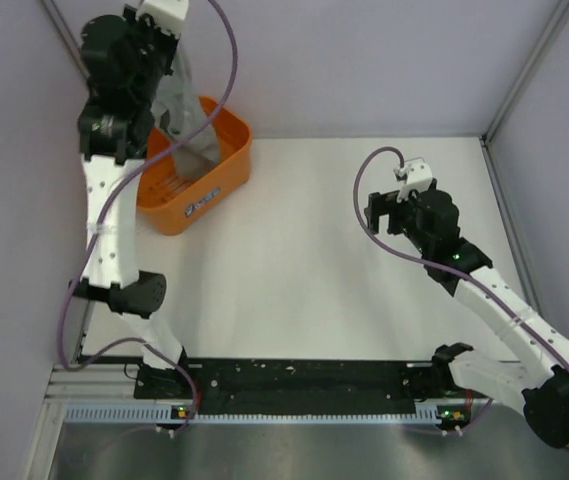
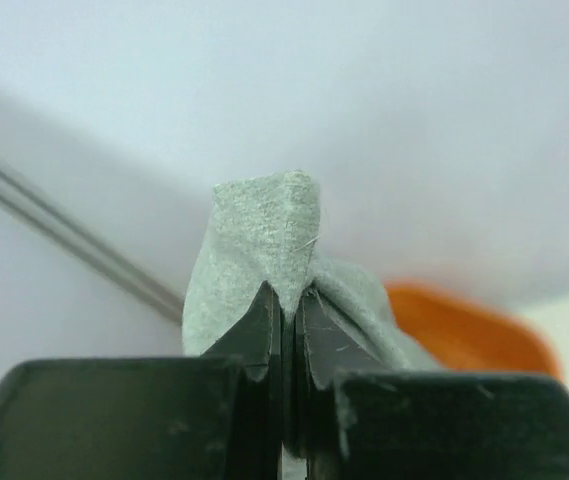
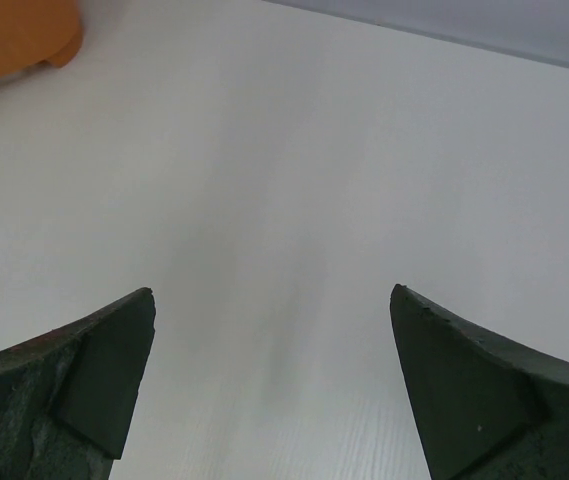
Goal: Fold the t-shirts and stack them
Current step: Grab crumpled tshirt from bin with the left arm, then move the tshirt to the center of the board
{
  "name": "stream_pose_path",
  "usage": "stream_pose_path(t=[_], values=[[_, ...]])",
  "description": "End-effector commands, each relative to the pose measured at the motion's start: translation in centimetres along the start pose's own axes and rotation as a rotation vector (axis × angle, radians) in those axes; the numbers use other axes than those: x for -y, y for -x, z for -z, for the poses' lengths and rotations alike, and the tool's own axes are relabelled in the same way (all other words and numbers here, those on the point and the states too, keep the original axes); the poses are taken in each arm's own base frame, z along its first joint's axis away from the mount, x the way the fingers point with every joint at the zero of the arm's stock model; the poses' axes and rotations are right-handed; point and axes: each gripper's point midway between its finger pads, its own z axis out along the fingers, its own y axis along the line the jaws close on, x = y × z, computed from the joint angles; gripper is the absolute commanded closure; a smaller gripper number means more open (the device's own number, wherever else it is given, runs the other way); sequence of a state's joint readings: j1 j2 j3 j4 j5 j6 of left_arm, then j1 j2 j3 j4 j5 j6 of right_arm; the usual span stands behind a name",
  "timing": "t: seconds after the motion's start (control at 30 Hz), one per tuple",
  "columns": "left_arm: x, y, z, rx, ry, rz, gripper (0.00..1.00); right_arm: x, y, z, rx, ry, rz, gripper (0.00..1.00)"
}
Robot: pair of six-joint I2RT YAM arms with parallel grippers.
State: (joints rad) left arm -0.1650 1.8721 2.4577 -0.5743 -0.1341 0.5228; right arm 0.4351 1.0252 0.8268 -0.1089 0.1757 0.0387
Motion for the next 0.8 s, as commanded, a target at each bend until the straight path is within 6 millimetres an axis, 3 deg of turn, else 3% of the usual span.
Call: stream_pose_path(t=[0.0,0.17,0.23,0.3,0.47,0.6,0.77], values=[[-0.2,13.8,14.5,0.360,-0.187,0.026,1.00,-2.7,5.6,1.8,0.161,0.172,-0.043,0.01],[7.9,13.6,19.8,0.357,-0.596,0.108,1.00,-3.8,6.9,3.2,0.201,0.241,-0.075,0.01],[10.8,13.4,20.8,0.353,-0.739,0.151,1.00,-3.4,7.2,3.8,0.215,0.219,-0.090,0.01],[13.0,13.1,20.5,0.341,-0.810,0.176,1.00,-2.8,7.1,4.3,0.216,0.190,-0.094,0.01],[19.1,10.3,17.4,0.238,-0.930,0.228,1.00,-1.8,5.8,5.1,0.175,0.146,-0.071,0.01],[24.9,5.0,13.3,0.080,-0.999,0.280,1.00,-0.6,4.6,5.0,0.108,0.088,-0.025,0.01],[30.3,-1.2,8.7,-0.075,-1.002,0.279,1.00,-1.2,2.6,3.6,-0.016,0.120,0.029,0.01]])
